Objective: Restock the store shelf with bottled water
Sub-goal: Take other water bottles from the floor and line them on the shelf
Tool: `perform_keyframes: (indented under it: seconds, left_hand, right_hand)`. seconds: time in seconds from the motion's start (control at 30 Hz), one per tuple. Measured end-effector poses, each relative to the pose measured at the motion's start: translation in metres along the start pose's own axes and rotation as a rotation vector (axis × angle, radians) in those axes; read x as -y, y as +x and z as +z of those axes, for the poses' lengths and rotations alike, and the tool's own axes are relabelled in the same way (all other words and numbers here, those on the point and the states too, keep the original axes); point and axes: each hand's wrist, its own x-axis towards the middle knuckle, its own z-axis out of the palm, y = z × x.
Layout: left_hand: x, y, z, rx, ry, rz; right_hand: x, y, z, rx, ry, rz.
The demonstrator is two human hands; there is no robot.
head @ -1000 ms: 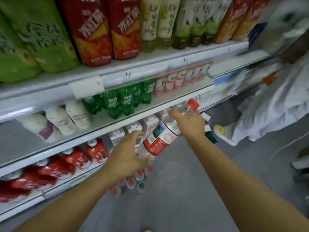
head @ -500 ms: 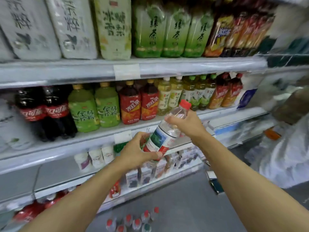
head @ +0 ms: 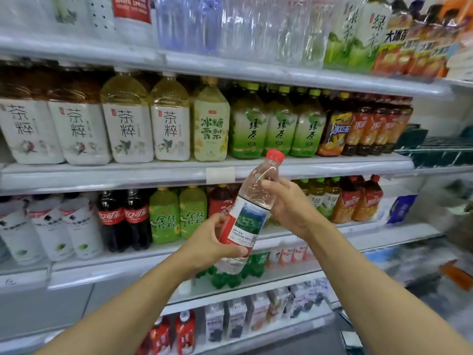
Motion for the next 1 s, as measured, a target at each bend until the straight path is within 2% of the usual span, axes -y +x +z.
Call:
perform_keyframes:
  seconds: [0.07, 0.2, 0.27, 0.37, 0.43, 0.5, 0.57, 0.7, 0.77, 0.87, 1.0]
  left_hand:
    - [-0.008, -0.001, -0.001, -0.138, 0.105, 0.024]
    - [-0.034, -0.006, 0.001, -0.456, 0.376, 0.067]
    - [-0.048, -0.014, 0.003, -0.554, 0.507, 0.092]
    - [-0.061, -0.021, 0.002, -0.618, 0.624, 0.11]
    - [-0.067, -0.024, -0.004, -0.597, 0.676, 0.101]
    - [-0.075, -0.026, -0.015, -0.516, 0.628, 0.091]
    - [-0.085, -0.03, -0.028, -0.352, 0.371, 0.079]
    - [-0.092, -0.039, -0.05, 0.117, -0.193, -0.036]
    - [-0.09, -0.04, -0.053, 0.217, -0.332, -0.049]
    - [-0.091, -0.042, -0.049, 0.157, -0.277, 0.029]
    - [-0.096, -0.043, -0.044, -0.153, -0.135, 0.112]
  right_hand:
    - [0.004, -0.002, 0.01, -0.036, -0.086, 0.017]
    - [0.009, -0.007, 0.033, -0.212, -0.237, 0.091]
    - [0.012, -0.003, 0.042, -0.257, -0.243, 0.067]
    - [0.025, 0.0, 0.048, -0.319, -0.207, -0.002]
    - [0.031, 0.002, 0.047, -0.284, -0.184, -0.012]
    - [0.04, 0.001, 0.046, -0.211, -0.174, -0.046]
    - [0.049, -0.002, 0.047, -0.106, -0.104, -0.073]
    - [0.069, -0.006, 0.054, 0.035, 0.033, -0.114]
    - [0.075, -0.006, 0.057, 0.07, 0.047, -0.122]
    - [0.082, -0.007, 0.061, 0.114, 0.033, -0.111]
    - [0.088, -0.004, 0.066, 0.099, -0.098, -0.126]
